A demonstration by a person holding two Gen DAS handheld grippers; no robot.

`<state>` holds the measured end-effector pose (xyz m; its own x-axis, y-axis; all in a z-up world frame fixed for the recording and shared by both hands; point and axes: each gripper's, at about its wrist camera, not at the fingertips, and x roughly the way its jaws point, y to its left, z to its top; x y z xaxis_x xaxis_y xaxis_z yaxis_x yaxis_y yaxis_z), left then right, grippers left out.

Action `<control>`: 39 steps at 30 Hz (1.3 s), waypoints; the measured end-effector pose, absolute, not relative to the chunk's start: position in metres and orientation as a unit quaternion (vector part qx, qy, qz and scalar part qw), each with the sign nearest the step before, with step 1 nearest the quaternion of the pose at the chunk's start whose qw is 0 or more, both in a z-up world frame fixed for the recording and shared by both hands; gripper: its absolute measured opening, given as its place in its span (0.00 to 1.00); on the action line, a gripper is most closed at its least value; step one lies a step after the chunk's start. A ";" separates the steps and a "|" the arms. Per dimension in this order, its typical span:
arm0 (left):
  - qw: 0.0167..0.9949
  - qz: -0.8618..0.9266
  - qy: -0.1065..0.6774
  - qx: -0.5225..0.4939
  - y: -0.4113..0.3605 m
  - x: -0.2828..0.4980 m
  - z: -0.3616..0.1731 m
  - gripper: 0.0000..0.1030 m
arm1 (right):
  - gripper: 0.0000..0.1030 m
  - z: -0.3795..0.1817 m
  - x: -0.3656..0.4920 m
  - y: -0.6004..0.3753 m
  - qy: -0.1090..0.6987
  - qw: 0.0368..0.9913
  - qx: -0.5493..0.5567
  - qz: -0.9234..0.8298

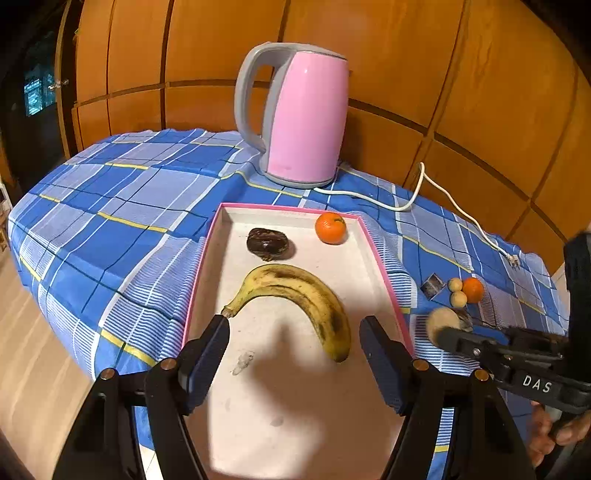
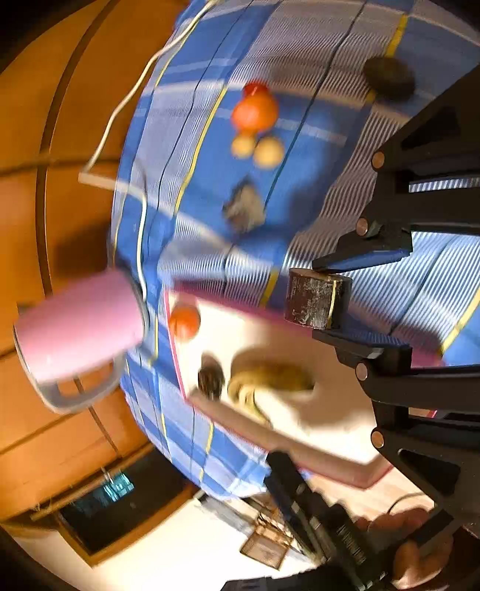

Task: Organize fruits
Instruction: 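Lower the cut wooden piece into the tray and open the right tool, then move the left tool back over the remaining fruits on the cloth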

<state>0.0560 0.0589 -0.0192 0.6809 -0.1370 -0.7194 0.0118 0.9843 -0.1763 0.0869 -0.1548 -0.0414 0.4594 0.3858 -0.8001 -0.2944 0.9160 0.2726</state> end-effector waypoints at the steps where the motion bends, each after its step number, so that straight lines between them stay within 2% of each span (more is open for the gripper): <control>1: 0.912 -0.040 0.399 -0.082 0.061 0.056 -0.020 0.71 | 0.29 -0.040 0.089 -0.149 0.480 0.851 0.046 0.208; 19: 0.904 -0.018 0.415 -0.097 0.084 0.049 -0.035 0.71 | 0.25 -0.049 0.158 -0.072 0.487 0.844 -0.005 0.222; 23: 0.903 -0.019 0.419 -0.097 0.081 0.051 -0.036 0.71 | 0.34 -0.034 0.162 -0.088 0.466 0.854 0.056 0.226; 32: 0.905 -0.034 0.415 -0.086 0.068 0.047 -0.033 0.71 | 0.34 -0.031 0.124 -0.127 0.454 0.868 0.072 0.186; 39: 0.906 -0.045 0.414 -0.077 0.057 0.045 -0.030 0.71 | 0.34 -0.043 0.084 -0.151 0.463 0.873 0.041 0.150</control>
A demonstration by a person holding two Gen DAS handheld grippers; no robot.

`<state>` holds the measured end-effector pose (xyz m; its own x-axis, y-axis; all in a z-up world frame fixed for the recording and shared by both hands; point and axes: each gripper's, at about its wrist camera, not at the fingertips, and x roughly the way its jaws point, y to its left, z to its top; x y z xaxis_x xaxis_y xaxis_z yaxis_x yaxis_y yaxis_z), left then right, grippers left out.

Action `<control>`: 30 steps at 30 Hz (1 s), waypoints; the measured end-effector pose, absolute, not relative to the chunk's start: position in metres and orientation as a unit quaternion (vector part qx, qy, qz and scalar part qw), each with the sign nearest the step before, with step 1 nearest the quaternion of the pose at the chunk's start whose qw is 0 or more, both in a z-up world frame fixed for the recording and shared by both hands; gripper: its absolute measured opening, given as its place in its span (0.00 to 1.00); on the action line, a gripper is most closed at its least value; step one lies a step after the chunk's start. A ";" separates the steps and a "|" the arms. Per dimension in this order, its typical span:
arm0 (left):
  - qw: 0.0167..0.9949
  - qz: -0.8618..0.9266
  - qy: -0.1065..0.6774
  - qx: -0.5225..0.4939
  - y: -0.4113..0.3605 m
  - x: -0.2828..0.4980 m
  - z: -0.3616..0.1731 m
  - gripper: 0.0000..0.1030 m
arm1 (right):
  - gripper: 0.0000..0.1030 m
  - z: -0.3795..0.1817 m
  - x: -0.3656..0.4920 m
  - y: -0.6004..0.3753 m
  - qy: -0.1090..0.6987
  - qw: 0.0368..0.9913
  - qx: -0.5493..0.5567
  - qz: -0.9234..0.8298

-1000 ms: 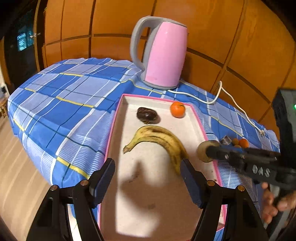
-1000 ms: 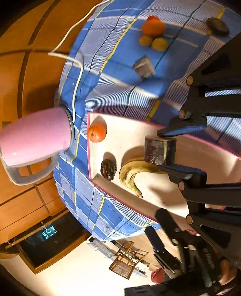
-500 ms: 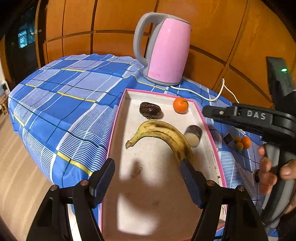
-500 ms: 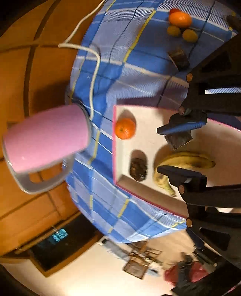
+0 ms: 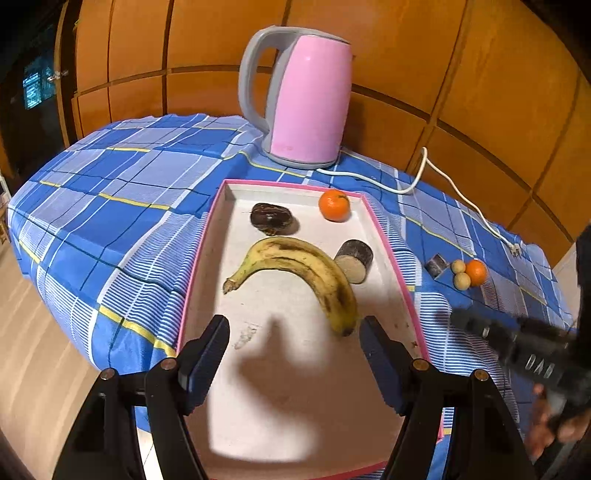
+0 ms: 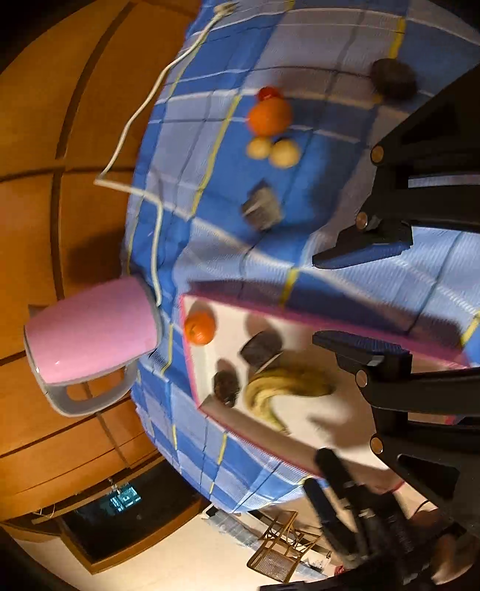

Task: Organize fruits
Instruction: 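Move the left tool back over the remaining fruits on the cloth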

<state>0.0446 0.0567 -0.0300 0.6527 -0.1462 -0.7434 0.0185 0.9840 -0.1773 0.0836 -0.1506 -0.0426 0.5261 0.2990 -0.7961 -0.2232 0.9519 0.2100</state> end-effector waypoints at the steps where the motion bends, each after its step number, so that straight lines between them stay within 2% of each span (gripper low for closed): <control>1: 0.907 -0.047 0.412 -0.073 0.054 0.044 -0.028 0.71 | 0.34 -0.045 0.080 -0.153 0.467 0.871 0.040 0.145; 30: 0.892 -0.178 0.416 0.006 -0.027 0.036 -0.017 0.69 | 0.34 -0.074 0.008 -0.240 0.488 0.870 0.065 0.028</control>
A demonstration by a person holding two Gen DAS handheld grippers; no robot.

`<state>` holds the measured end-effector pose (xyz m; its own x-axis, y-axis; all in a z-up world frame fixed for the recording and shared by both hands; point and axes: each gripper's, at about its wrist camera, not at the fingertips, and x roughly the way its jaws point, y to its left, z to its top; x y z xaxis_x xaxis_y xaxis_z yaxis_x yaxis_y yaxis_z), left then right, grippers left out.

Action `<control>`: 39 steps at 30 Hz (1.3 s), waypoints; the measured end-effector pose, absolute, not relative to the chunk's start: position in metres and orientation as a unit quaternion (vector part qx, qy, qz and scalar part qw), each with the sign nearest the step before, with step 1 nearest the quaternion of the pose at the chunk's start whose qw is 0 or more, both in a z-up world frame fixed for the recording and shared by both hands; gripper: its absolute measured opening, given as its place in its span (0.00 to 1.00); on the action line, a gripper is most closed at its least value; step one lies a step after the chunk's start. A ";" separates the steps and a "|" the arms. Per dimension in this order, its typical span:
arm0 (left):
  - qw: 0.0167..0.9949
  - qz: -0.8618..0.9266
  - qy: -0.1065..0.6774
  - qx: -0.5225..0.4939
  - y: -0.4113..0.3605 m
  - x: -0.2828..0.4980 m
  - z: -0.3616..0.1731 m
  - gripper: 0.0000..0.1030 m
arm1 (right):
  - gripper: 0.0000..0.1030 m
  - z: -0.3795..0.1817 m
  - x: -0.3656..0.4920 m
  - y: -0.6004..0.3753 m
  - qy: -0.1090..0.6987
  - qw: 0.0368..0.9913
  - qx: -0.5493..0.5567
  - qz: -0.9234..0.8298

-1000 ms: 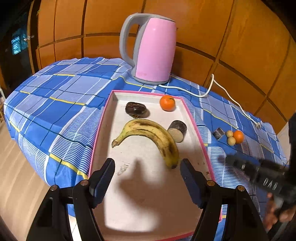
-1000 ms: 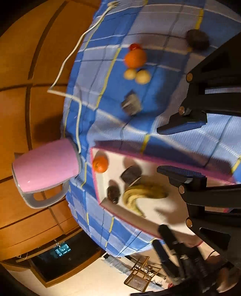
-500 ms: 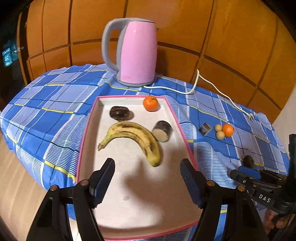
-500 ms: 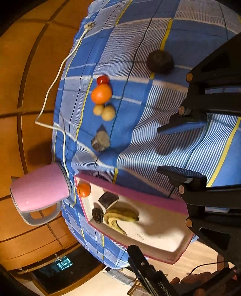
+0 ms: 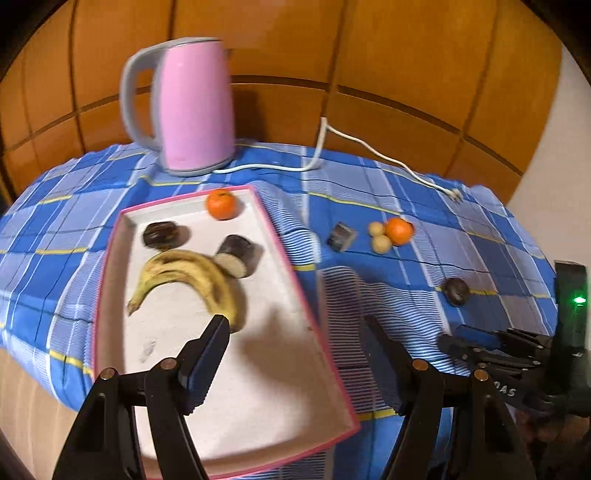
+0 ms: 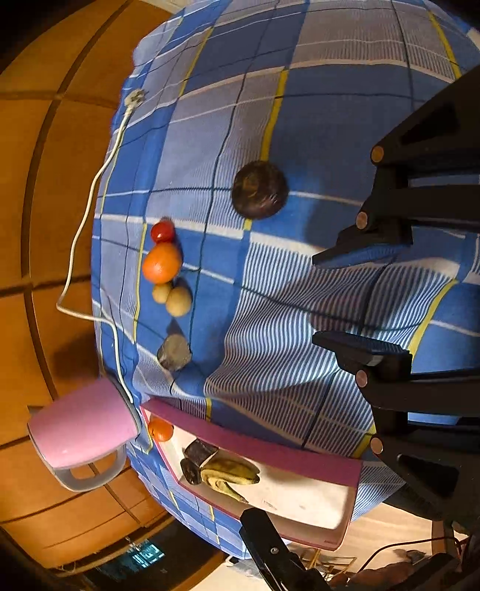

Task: Organize fruits
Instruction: 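Move the left tool back over the remaining fruits on the cloth, then close the left tool on the small yellow round fruit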

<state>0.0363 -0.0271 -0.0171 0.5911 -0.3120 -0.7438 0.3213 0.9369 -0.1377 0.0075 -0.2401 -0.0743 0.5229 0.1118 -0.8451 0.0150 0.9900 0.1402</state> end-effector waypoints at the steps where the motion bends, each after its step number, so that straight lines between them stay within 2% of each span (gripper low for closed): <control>1: 0.890 -0.186 0.417 0.007 -0.030 0.037 -0.017 0.65 | 0.34 -0.075 0.007 -0.241 0.488 0.870 0.067 0.028; 4: 0.881 -0.214 0.422 0.021 -0.045 0.042 -0.015 0.57 | 0.34 -0.078 0.006 -0.241 0.489 0.869 0.067 0.028; 12: 0.849 -0.271 0.452 0.036 -0.095 0.074 -0.022 0.44 | 0.34 -0.079 0.000 -0.242 0.486 0.870 0.072 0.036; 14: 0.840 -0.285 0.461 0.028 -0.106 0.084 -0.026 0.38 | 0.34 -0.079 -0.002 -0.243 0.484 0.871 0.075 0.038; 22: 0.817 -0.318 0.480 0.018 -0.139 0.125 -0.036 0.36 | 0.34 -0.075 -0.007 -0.250 0.475 0.876 0.072 0.040; 39: 0.827 -0.275 0.475 0.123 -0.197 0.165 -0.074 0.36 | 0.34 -0.087 -0.008 -0.255 0.484 0.869 0.088 0.055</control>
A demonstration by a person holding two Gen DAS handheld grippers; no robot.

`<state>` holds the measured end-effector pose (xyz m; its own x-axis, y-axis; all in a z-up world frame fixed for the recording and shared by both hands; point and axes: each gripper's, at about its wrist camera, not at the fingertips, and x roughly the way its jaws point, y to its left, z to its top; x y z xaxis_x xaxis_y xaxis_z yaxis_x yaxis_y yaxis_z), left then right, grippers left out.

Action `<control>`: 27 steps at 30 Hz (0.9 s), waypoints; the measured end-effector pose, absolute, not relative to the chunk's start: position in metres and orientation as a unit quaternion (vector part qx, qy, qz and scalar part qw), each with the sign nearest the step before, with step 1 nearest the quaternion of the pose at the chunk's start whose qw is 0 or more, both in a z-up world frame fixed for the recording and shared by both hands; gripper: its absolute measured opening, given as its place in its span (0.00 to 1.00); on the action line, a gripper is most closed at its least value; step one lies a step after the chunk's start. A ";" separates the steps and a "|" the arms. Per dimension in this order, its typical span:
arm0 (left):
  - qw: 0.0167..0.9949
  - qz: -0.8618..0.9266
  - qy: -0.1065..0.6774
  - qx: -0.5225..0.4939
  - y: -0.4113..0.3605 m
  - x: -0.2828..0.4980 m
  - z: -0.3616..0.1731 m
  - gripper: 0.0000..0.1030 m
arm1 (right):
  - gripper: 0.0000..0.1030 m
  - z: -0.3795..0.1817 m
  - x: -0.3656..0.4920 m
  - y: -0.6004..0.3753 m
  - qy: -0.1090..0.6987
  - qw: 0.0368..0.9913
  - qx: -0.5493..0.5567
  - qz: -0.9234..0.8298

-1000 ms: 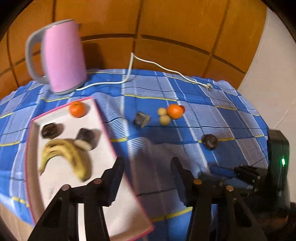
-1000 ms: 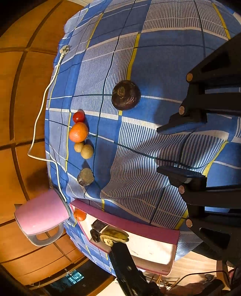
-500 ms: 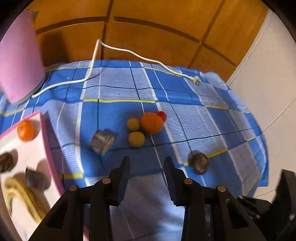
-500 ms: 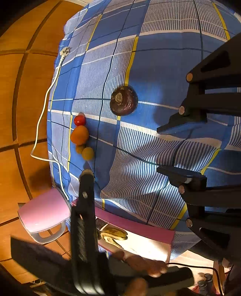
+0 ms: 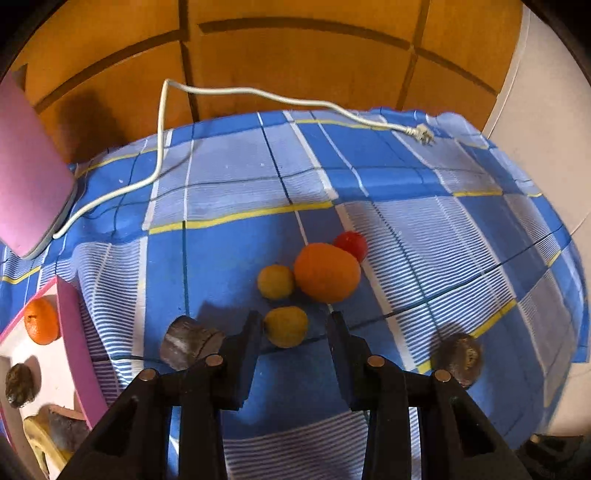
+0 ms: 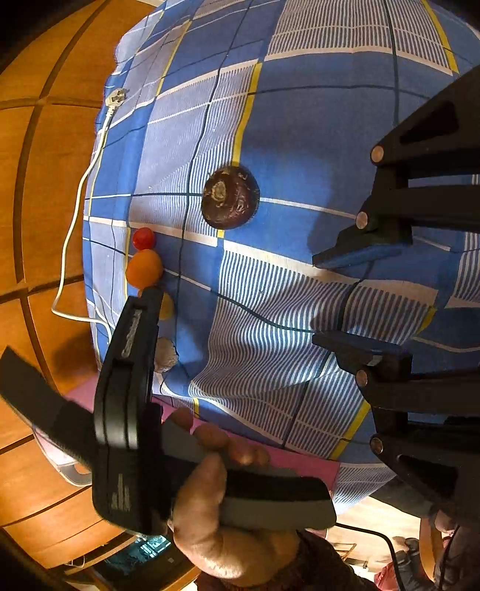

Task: Organize fruits
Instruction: 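Close the left tool on the small yellow round fruit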

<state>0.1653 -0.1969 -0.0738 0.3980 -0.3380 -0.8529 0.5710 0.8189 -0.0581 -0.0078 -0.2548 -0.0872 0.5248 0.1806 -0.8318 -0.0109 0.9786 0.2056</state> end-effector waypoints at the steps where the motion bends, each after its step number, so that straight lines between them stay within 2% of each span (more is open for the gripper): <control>1: 0.829 -0.271 0.473 0.128 -0.198 0.165 -0.076 0.30 | 0.34 -0.087 -0.008 -0.255 0.484 0.869 0.088 0.055; 2: 0.830 -0.269 0.470 0.136 -0.198 0.164 -0.078 0.26 | 0.34 -0.087 -0.008 -0.254 0.483 0.870 0.087 0.056; 7: 0.839 -0.274 0.448 0.145 -0.197 0.153 -0.073 0.26 | 0.34 -0.086 -0.008 -0.253 0.480 0.871 0.086 0.056; 16: 0.849 -0.291 0.432 0.086 -0.155 0.091 -0.056 0.26 | 0.34 -0.077 -0.016 -0.261 0.470 0.877 0.093 0.042; 20: 0.844 -0.293 0.440 0.083 -0.144 0.059 -0.066 0.26 | 0.34 -0.073 -0.019 -0.266 0.465 0.880 0.094 0.032; 27: 0.844 -0.292 0.443 0.081 -0.143 0.048 -0.080 0.27 | 0.34 -0.069 -0.024 -0.275 0.461 0.882 0.095 0.012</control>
